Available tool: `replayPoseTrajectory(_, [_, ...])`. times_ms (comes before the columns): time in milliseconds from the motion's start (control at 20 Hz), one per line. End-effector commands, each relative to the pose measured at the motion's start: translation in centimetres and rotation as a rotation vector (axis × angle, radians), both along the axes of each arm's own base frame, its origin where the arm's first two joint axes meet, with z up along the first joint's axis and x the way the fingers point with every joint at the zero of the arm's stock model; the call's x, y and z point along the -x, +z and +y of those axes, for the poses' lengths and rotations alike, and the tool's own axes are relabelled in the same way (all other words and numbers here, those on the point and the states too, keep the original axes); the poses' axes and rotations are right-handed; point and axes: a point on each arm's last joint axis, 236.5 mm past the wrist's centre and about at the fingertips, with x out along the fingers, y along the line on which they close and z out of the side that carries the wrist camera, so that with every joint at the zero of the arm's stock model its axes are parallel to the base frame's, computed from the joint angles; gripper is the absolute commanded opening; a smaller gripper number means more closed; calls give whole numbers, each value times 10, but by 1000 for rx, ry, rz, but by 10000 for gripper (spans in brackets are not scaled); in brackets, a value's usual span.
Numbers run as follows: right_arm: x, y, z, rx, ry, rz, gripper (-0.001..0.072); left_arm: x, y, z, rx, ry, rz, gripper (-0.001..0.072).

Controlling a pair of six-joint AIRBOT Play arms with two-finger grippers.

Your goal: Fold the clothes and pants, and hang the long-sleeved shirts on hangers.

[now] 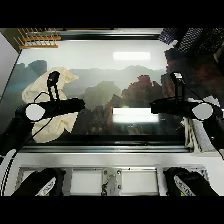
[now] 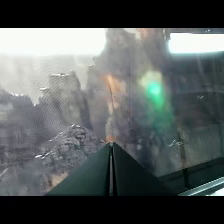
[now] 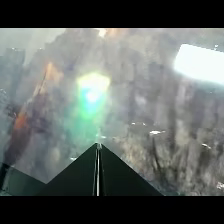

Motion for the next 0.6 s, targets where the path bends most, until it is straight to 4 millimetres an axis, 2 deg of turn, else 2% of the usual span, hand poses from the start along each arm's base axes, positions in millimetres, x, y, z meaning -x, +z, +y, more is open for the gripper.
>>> replayPoseTrajectory(0, [0, 0, 0, 0, 1, 1, 13, 0, -1, 0, -2, 0, 1, 6])
replayPoseTrajectory(200, [1, -2, 0, -1, 0, 5, 13, -2, -9, 0, -6, 2, 19, 6])
replayPoseTrajectory(550, [1, -2, 0, -1, 1, 5, 14, -6, -50, 1, -39, 1, 124, 5])
